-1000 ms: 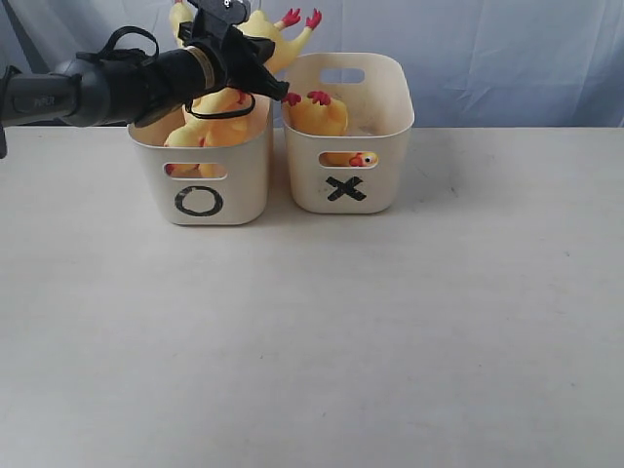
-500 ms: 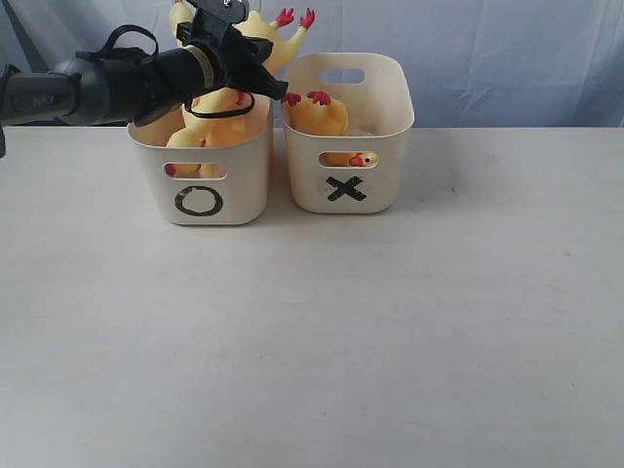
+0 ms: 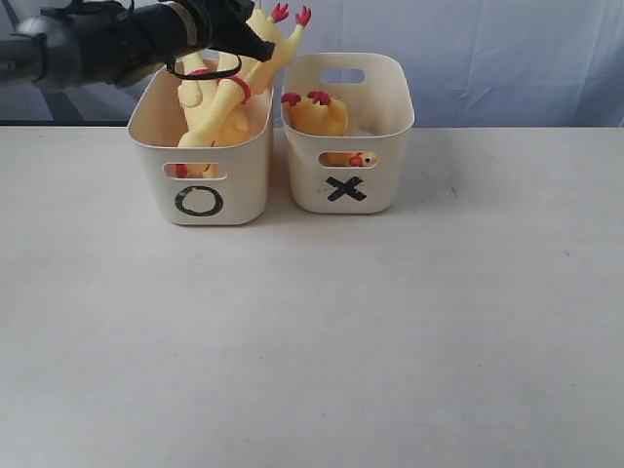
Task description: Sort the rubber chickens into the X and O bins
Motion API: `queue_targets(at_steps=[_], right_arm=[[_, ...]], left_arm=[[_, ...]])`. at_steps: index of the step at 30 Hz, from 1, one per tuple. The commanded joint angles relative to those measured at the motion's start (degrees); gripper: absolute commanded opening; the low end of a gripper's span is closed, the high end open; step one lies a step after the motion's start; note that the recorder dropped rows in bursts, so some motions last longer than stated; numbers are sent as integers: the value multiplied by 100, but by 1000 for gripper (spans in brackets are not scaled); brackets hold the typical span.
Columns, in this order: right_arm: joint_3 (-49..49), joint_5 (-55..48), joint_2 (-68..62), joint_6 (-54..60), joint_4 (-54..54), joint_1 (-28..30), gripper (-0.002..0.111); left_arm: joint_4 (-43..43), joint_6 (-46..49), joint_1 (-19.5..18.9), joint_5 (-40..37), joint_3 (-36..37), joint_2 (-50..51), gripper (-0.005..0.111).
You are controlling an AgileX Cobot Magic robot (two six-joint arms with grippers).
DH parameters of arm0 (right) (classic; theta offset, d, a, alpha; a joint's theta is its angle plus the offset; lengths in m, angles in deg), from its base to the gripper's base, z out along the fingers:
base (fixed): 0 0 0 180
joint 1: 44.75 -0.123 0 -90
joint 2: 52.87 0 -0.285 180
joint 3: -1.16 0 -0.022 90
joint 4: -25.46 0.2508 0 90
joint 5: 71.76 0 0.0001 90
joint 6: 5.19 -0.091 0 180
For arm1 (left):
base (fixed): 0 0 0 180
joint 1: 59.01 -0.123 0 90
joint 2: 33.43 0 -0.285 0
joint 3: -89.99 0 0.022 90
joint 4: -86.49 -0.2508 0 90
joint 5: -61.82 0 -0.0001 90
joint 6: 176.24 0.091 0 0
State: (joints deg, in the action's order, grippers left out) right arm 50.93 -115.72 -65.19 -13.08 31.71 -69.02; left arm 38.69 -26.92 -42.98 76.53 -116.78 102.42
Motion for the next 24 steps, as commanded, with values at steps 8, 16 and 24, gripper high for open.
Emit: queue_targets(at_steps=[8,16,24], right_arm=[[31,40,27,18,-17,23,0],[31,40,27,18,-17,23,0],[31,40,27,18,-17,23,0]], left_arm=[[-105,-42,-47,-892,933,-1127,0],[-105,-42,-47,-870,2697,-2515,0],[25,-42,-47,-870,4635,-4472,0]])
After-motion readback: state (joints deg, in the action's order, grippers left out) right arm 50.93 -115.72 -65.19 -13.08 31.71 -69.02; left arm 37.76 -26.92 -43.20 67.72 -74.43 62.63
